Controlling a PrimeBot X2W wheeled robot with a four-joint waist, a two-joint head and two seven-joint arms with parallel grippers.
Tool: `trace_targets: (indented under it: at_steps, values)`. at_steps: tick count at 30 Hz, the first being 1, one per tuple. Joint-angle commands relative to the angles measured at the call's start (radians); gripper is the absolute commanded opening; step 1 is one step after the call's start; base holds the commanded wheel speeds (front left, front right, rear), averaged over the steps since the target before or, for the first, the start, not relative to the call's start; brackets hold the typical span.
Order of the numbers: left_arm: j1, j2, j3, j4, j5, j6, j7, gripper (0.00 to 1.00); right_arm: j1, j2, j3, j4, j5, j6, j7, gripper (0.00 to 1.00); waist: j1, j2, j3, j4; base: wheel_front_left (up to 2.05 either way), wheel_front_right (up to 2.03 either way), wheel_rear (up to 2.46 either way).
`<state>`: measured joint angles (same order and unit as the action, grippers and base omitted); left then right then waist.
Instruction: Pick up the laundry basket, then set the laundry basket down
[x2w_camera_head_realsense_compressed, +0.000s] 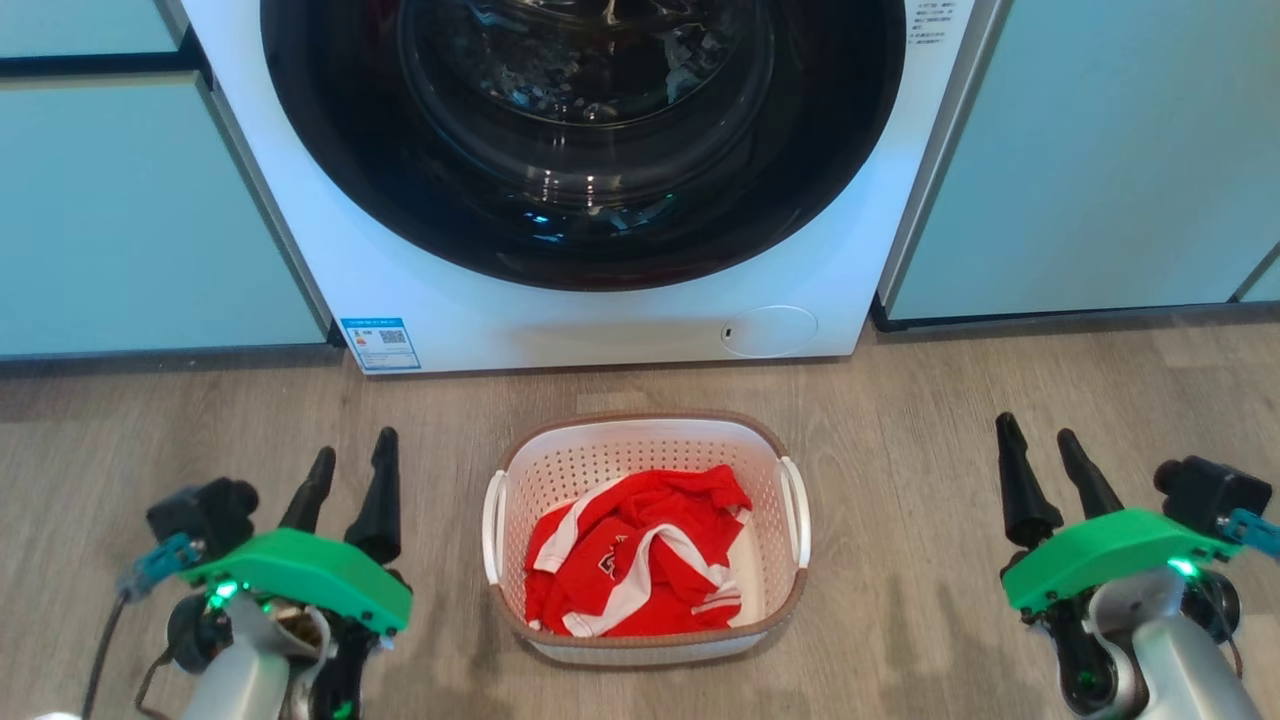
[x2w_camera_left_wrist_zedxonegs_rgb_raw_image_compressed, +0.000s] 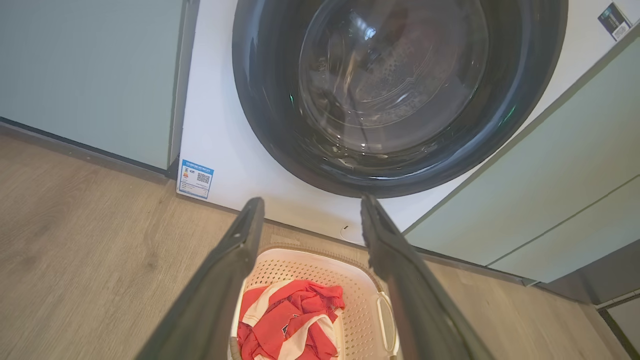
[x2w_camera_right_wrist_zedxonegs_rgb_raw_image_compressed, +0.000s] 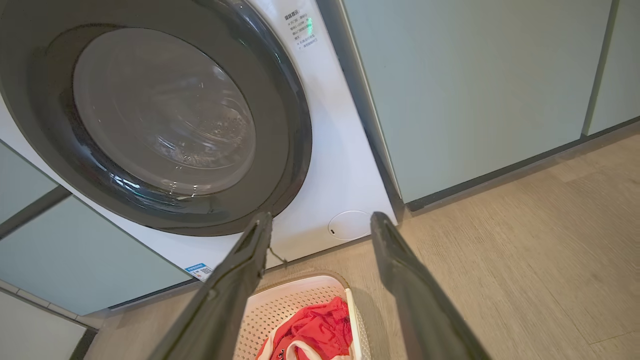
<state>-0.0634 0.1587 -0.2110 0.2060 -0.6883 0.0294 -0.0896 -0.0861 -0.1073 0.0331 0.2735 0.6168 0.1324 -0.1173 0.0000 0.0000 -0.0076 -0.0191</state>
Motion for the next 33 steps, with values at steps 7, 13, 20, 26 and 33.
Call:
trace_targets:
  at_steps: [7,13,20,26,33]
  values:
    - [-0.057,0.033,0.003,-0.043,0.093,0.033,-0.022,1.00,-0.055,-0.023,0.033,-0.020,-0.110,-0.001,-0.035,1.00,0.0000,0.0000,0.001,-0.004,0.00,0.00,0.00]
    - [-0.054,0.039,-0.014,-0.050,0.152,0.054,-0.030,1.00,-0.061,-0.026,0.048,-0.011,-0.181,-0.001,-0.053,1.00,0.0000,0.0000,0.001,-0.004,0.00,0.00,0.00]
    - [-0.053,0.052,-0.034,-0.050,0.225,0.079,-0.041,1.00,-0.063,-0.026,0.062,0.002,-0.265,-0.001,-0.073,1.00,0.0000,0.0000,0.000,-0.004,0.00,0.00,0.00]
    - [-0.051,0.060,-0.050,-0.054,0.276,0.095,-0.053,1.00,-0.062,-0.023,0.065,0.010,-0.324,-0.001,-0.088,1.00,0.0000,0.0000,0.001,-0.006,0.00,0.00,0.00]
    - [-0.045,0.067,-0.066,-0.061,0.338,0.120,-0.069,1.00,-0.057,-0.023,0.068,0.016,-0.405,-0.002,-0.108,1.00,0.0000,0.0000,-0.003,-0.008,0.00,0.00,0.00]
